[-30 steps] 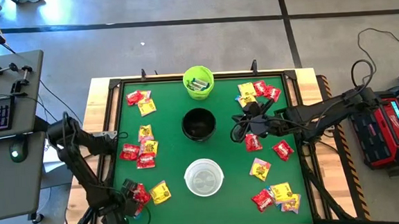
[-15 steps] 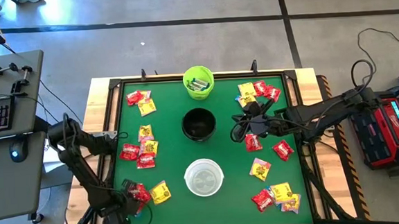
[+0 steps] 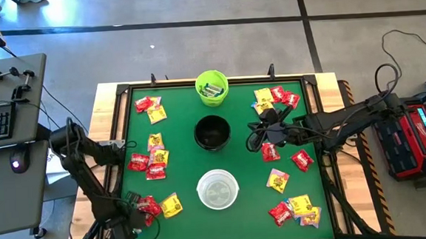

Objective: Sort candy by brand, put in halloween buckets
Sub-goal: Put the white chocolate into the green bucket

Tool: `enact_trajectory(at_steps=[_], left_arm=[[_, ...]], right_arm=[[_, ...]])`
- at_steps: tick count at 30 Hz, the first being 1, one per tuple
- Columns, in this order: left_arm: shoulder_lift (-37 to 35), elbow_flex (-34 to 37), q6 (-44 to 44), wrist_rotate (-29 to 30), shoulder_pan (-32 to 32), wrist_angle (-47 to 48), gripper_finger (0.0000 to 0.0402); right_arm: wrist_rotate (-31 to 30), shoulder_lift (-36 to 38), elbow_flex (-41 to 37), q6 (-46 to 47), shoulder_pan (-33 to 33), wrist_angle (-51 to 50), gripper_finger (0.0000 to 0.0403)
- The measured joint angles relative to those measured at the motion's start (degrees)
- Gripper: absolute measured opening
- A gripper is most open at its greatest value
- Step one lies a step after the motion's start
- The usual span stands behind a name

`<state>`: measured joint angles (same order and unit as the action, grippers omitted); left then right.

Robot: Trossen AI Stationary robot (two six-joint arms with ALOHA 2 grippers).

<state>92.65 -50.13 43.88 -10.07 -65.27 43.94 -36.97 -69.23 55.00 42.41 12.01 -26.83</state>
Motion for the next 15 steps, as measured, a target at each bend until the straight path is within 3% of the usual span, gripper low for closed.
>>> enact_trajectory(at_steps=[5, 15], left_arm=[[-1.8, 0.0, 0.6, 0.5, 0.0, 0.0, 0.0003], [-5.3, -0.1, 3.4, -0.7, 0.9, 0.0, 0.0]], right_arm=[[-0.6, 0.0, 0.0, -0.4, 0.0, 0.0, 0.0], [-2.0, 0.0, 0.0, -0.4, 0.0, 0.1, 0.0]])
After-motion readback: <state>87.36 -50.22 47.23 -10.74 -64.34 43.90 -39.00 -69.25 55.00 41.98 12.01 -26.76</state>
